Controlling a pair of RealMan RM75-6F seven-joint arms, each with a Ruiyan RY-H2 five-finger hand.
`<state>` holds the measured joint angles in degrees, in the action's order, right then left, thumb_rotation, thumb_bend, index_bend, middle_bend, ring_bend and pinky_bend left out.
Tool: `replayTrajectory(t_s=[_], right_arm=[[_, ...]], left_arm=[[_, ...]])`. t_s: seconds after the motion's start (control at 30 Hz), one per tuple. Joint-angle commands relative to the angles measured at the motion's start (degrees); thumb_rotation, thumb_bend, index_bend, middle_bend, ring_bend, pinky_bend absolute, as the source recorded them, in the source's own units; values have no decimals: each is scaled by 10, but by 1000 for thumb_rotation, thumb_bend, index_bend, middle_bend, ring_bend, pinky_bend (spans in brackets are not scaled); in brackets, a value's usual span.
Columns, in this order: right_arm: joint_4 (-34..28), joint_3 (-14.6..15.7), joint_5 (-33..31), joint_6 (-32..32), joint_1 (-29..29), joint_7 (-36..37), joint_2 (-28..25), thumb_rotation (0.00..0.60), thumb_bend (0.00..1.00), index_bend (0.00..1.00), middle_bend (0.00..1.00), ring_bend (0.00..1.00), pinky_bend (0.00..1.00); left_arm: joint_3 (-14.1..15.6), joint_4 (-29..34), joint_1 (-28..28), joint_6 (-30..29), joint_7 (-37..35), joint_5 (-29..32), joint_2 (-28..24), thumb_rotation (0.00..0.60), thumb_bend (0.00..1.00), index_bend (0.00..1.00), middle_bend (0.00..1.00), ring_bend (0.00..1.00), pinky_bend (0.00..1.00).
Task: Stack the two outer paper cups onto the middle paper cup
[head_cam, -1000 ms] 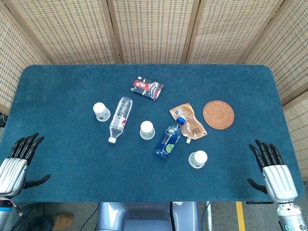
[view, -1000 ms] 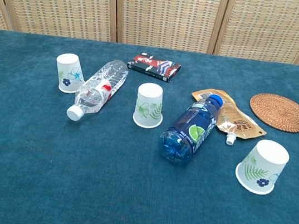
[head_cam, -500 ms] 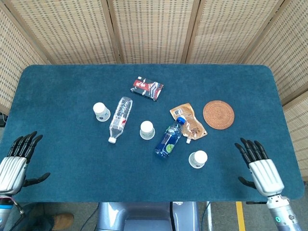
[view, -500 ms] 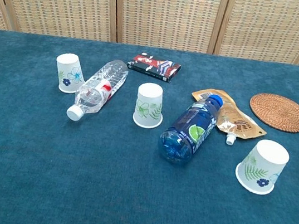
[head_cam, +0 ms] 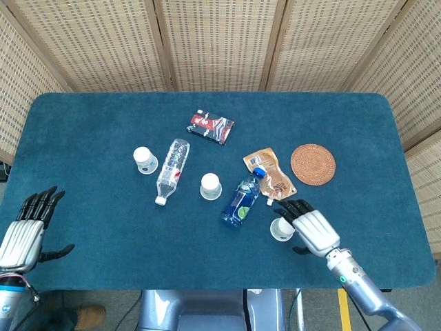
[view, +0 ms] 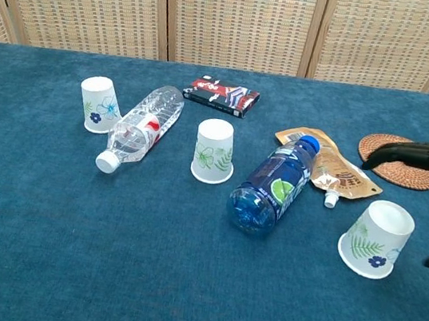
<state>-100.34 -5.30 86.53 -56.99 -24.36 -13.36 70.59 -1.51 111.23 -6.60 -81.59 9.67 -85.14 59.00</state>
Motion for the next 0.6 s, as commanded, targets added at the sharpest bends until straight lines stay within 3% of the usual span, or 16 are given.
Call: replayTrajectory(t_s=[0.03, 0.13, 0.3, 0.6], right_arm=[[10, -11, -30, 19, -20, -33, 22, 600, 319, 210, 204, 164, 194], [11, -14, -55, 23, -27, -56, 29, 600, 350, 235, 208, 166, 200], [12, -13, -88, 25, -32, -78, 33, 600, 405, 276, 241, 196, 313], [18, -4, -143, 39, -42, -99, 34, 600, 422, 277, 272, 233, 350]], left_arm=[[0, 0, -1, 2, -1, 1, -1, 600, 32, 0, 0, 0, 0], [1, 1, -1, 1, -4, -2, -3, 600, 32, 0, 0, 0, 0], [3, 1, -1, 0, -7, -5, -5, 600, 32, 0, 0, 0, 0], [5, 1, -1, 0, -8, -8, -5, 600, 32, 0, 0, 0, 0]])
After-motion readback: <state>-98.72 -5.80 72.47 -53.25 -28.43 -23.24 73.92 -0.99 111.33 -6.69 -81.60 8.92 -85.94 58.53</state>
